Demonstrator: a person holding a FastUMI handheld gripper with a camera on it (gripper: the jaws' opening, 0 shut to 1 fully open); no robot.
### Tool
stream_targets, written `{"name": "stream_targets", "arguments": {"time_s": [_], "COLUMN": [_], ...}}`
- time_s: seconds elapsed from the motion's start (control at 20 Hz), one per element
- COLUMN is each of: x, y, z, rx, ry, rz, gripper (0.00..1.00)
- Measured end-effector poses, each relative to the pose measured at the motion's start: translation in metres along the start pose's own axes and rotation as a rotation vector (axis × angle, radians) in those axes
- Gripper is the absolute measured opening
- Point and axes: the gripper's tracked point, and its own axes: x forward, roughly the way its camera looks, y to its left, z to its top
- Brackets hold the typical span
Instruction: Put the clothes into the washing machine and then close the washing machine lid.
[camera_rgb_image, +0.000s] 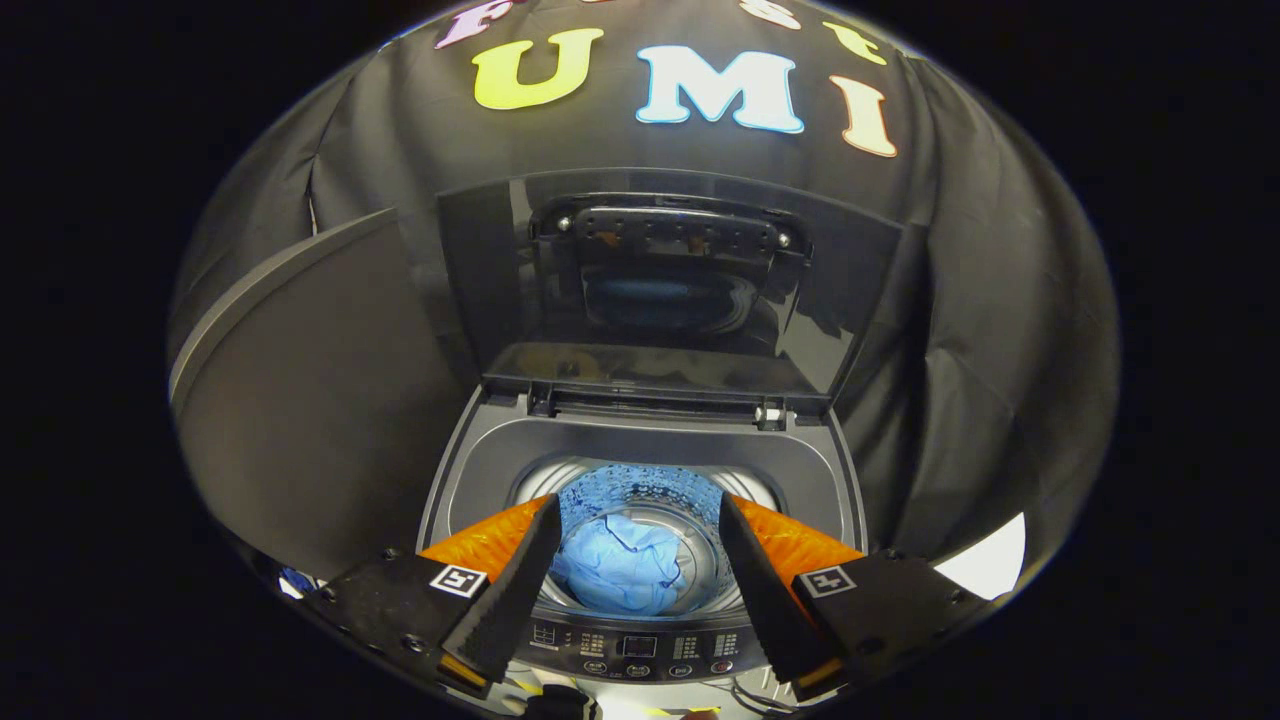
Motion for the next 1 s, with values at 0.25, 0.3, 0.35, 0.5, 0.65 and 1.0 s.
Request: {"name": "stream_targets", "arguments": {"time_s": [0.25,0.3,0.35,0.5,0.65,1.0], "x": [-0.015,-0.020,-0.024,-0.038,-0.049,-0.059], "y": [0.000,0.000,0.000,0.001,-0.001,-0.002], "z": [0.034,0.043,0.053,0.084,0.110,0.156], "rx": [0.015,0.018,0.020,0.036,0.039,0.024], "ry": [-0.120,-0.152,-0.186,-0.290,-0.371,-0.482], "rz": [0.003,0.005,0.006,0.017,0.014,0.009], "gripper": [0.97,0.97,0.97,0.97,0.97,0.97]}}
